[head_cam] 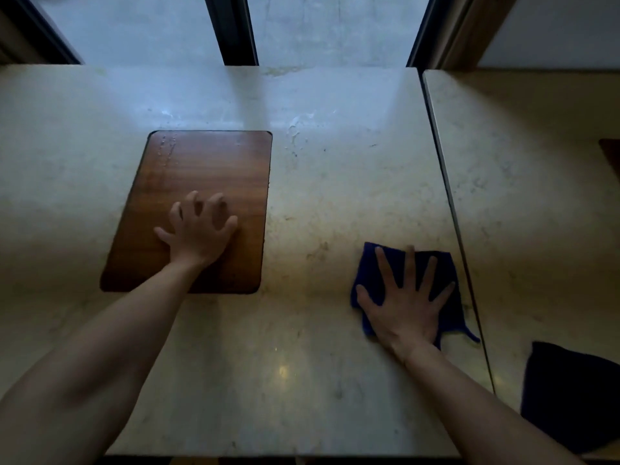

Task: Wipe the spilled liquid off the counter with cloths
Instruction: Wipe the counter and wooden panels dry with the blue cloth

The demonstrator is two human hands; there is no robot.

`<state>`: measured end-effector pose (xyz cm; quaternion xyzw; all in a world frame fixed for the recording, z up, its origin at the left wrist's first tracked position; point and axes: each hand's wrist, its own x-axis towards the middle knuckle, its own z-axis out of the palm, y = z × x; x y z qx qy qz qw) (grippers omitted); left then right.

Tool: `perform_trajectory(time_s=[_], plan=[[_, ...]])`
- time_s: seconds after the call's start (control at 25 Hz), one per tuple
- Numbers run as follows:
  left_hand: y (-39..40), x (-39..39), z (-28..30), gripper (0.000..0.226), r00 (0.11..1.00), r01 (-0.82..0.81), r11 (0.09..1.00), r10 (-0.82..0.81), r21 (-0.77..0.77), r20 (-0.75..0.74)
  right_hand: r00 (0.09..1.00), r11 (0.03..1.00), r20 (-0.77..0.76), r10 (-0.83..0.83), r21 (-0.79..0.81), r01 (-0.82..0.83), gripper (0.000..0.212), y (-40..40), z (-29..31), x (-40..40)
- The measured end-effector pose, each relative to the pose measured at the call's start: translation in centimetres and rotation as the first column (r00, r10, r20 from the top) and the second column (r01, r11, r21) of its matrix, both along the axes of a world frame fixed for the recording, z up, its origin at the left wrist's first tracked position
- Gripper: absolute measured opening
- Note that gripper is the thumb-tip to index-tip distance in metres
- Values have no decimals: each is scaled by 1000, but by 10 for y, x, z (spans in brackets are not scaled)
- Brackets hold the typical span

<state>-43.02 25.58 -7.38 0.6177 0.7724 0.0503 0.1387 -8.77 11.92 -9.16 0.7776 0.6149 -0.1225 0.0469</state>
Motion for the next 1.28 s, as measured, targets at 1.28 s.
perform_trajectory(time_s=[1.28], plan=[[34,-13,-29,76,978,91,996,-88,11,-187,993,989,-2,117,86,-117,69,371,2,-37]])
